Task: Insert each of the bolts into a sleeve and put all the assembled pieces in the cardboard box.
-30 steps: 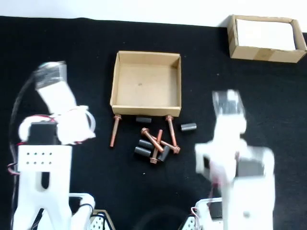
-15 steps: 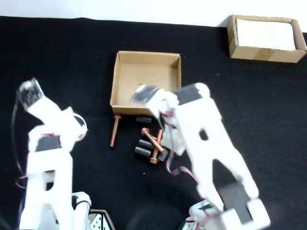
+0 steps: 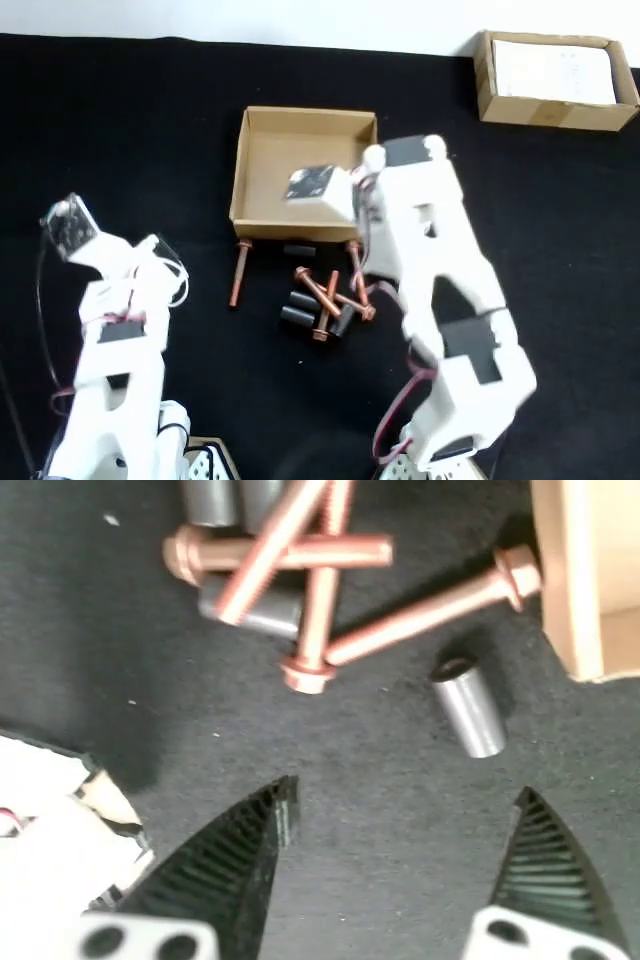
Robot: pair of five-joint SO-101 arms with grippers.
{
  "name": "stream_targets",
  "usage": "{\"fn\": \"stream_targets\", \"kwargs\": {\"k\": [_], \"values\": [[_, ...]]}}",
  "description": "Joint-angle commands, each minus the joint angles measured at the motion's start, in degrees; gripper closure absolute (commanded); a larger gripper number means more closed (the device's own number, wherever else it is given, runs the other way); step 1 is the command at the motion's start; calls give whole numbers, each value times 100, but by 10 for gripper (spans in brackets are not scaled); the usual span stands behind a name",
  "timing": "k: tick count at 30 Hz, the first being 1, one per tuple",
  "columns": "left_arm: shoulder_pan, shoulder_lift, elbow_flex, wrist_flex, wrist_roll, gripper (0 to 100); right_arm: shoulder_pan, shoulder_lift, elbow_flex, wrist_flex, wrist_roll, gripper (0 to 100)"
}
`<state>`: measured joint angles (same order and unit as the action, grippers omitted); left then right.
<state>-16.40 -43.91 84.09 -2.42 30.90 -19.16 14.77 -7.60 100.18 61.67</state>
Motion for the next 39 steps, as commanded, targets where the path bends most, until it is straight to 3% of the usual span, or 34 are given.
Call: {"fn": "stream_targets", "kwargs": {"k": [1, 20, 23, 26, 31, 34, 39], "values": [[-57, 22, 119, -571, 44, 986, 119, 418, -286, 66, 158, 691], [-75, 22, 145, -659, 35, 986, 391, 2114, -312, -1824, 167, 699], [-75, 22, 145, -659, 35, 986, 426, 2281, -312, -1859, 185, 803], [-75, 22, 145, -659, 35, 986, 426, 2334, -321, -1859, 193, 988], [-48, 22, 154, -651, 35, 989, 549, 2334, -488, -1771, 167, 992], [-40, 22, 163, -624, 35, 989, 541, 2211, -804, -1095, 149, 991], [-31, 31, 145, -624, 35, 987, 541, 1701, -2255, 75, -853, 991]]}}
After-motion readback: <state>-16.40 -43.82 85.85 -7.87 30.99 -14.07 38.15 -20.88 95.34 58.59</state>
